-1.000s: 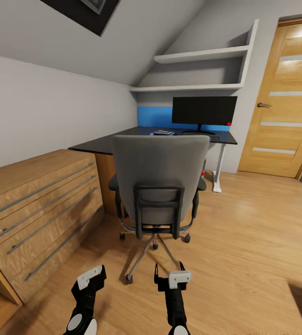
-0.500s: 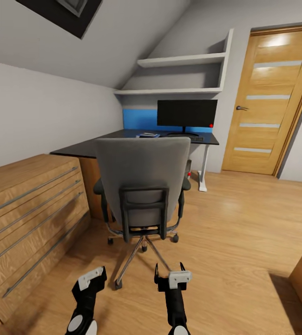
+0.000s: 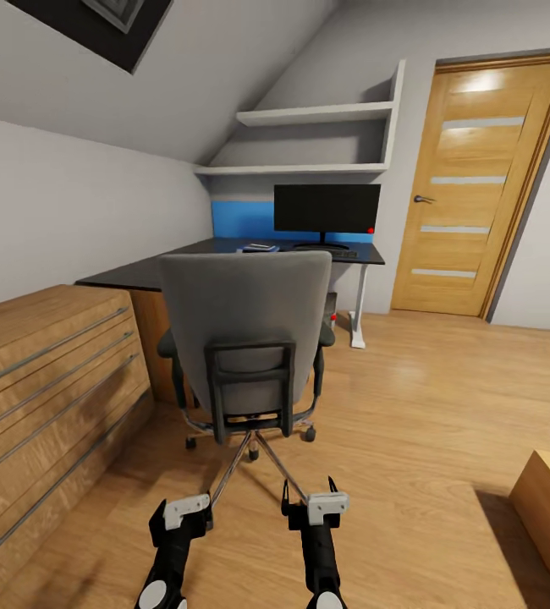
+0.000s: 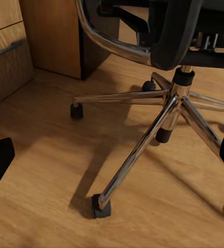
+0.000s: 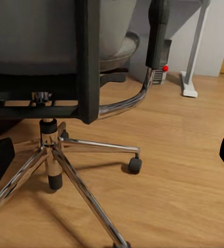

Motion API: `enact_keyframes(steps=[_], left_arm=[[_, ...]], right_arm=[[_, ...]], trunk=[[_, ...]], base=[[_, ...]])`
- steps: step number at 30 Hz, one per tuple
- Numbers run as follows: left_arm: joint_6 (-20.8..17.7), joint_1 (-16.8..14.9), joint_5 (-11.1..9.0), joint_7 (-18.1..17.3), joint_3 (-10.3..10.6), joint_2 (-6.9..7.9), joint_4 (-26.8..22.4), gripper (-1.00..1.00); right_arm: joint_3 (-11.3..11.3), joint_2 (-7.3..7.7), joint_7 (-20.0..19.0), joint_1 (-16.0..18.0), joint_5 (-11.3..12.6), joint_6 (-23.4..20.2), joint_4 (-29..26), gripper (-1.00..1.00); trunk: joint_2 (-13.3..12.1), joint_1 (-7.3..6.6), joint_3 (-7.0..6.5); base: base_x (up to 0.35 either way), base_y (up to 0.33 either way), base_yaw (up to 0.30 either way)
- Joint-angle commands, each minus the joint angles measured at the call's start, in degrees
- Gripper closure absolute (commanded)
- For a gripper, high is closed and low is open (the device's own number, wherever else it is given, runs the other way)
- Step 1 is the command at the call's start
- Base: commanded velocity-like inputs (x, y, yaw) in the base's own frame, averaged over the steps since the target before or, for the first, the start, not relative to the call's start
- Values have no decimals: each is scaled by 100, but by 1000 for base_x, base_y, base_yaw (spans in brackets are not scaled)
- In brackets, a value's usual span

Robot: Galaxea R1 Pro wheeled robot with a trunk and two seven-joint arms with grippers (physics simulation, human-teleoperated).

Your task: In the bedroom, organize the workspace by keeping the computer under the desk, ensuring the monitor is on the desk, placing the keyboard on the desk next to the monitor, placing the mouse on the desk next to the keyboard, moving the folder from the swivel chair onto the desk next to the mouse, stacking the notebook on top of the folder with the pen on top of the notebook, and positioning the swivel chair next to the desk.

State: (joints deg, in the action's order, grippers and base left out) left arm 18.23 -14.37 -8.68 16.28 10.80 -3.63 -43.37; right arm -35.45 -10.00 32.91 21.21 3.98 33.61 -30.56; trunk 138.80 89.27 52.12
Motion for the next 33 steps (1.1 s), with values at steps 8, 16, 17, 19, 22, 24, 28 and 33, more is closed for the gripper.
enact_keyframes(steps=[8, 16, 17, 19, 22, 24, 28, 33], left_arm=[[33, -4, -53, 25, 35, 7, 4, -100], [35, -4, -55, 34, 36, 6, 4, -100], [34, -4, -55, 34, 36, 6, 4, -100], [33, -4, -55, 34, 36, 5, 4, -100], [37, -4, -55, 33, 36, 4, 4, -100], [38, -4, -55, 33, 36, 4, 4, -100], [39, -4, -55, 33, 36, 4, 4, -100], [40, -4, -55, 33, 36, 3, 4, -100]], right_arm=[[-32, 0, 29, 7, 42, 59, 7, -100], [-32, 0, 25, 7, 42, 66, 7, -100], [-32, 0, 25, 6, 42, 66, 7, -100], [-32, 0, 25, 6, 42, 66, 7, -100], [-32, 0, 25, 9, 42, 67, 7, -100], [-32, 0, 24, 9, 42, 67, 7, -100], [-32, 0, 23, 8, 42, 67, 7, -100], [-32, 0, 22, 8, 42, 67, 7, -100]], trunk=[[2, -1, 5], [2, -1, 5], [2, -1, 5], [2, -1, 4], [2, -1, 4], [2, -1, 4], [2, -1, 4], [2, -1, 4]], base=[[0, 0, -5], [98, 0, -1], [234, 0, 0], [258, 0, 0], [242, 0, 0], [153, 0, 0], [80, 0, 0], [27, 0, 0]])
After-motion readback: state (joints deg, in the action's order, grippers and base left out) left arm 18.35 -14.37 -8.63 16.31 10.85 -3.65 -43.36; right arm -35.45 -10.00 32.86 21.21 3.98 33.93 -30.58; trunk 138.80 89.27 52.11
